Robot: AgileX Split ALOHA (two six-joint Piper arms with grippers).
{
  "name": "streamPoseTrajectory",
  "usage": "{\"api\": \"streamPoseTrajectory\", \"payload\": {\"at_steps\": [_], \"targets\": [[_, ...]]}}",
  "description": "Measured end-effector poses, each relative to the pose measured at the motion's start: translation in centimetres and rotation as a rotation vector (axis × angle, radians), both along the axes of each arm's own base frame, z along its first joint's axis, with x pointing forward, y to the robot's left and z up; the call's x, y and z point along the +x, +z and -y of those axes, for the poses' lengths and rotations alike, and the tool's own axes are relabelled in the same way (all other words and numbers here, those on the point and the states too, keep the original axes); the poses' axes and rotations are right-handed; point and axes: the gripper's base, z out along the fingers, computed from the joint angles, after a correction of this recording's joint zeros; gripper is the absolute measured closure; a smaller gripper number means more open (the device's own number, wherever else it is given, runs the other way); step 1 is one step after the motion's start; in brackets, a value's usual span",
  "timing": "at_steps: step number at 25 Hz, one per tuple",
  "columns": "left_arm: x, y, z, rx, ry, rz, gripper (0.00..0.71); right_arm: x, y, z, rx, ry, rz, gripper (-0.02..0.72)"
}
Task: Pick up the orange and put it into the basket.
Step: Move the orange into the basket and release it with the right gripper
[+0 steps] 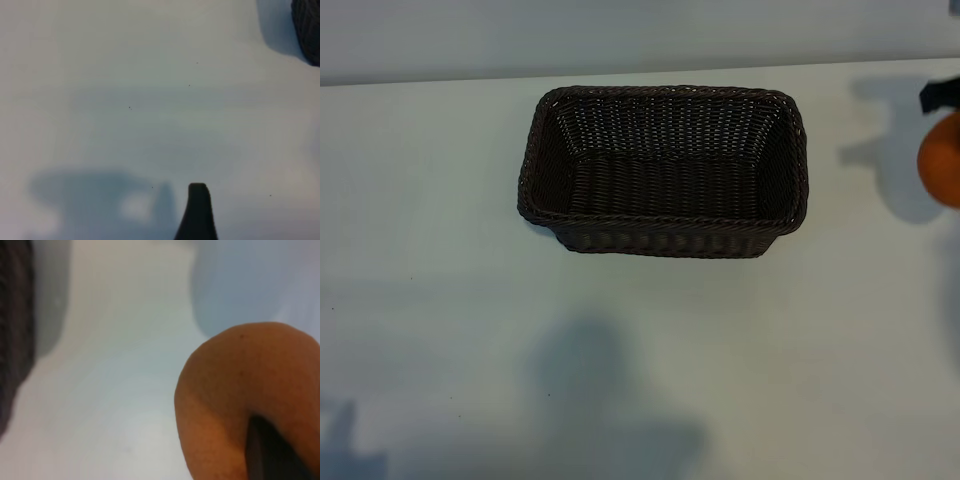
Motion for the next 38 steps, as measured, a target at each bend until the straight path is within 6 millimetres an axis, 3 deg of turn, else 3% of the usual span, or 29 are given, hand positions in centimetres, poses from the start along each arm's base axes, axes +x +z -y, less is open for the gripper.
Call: {"api": "streamPoseTrajectory", "payload": {"at_steps": [3,10,19,24,31,38], "targets": [[0.0,0.0,0.0,0.000,-0.010,0.000,0.118,0.3,1.4,-0.2,0.020,0.012,0.031,0.652],[0.0,0.0,0.0,0.000,-0.012,0.000,0.118,0.5,1.8,-1.9,0.038,0.070,0.041,0.652],[0.0,0.0,0.0,0.000,-0.017,0.000,0.118,0.7,2.0,-11.6,0.065,0.313,0.119,0.653],[0.0,0.0,0.0,0.000,-0.017,0.000,0.118,2.0,2.2,-15.9,0.082,0.399,0.117,0.653],[0.0,0.0,0.0,0.000,-0.017,0.000,0.118,4.5,0.6,-20.7,0.089,0.479,0.069,0.653],[0.0,0.0,0.0,0.000,-0.017,0.000,0.118,7.1,-2.7,-21.8,0.055,0.488,0.008,0.653]]}}
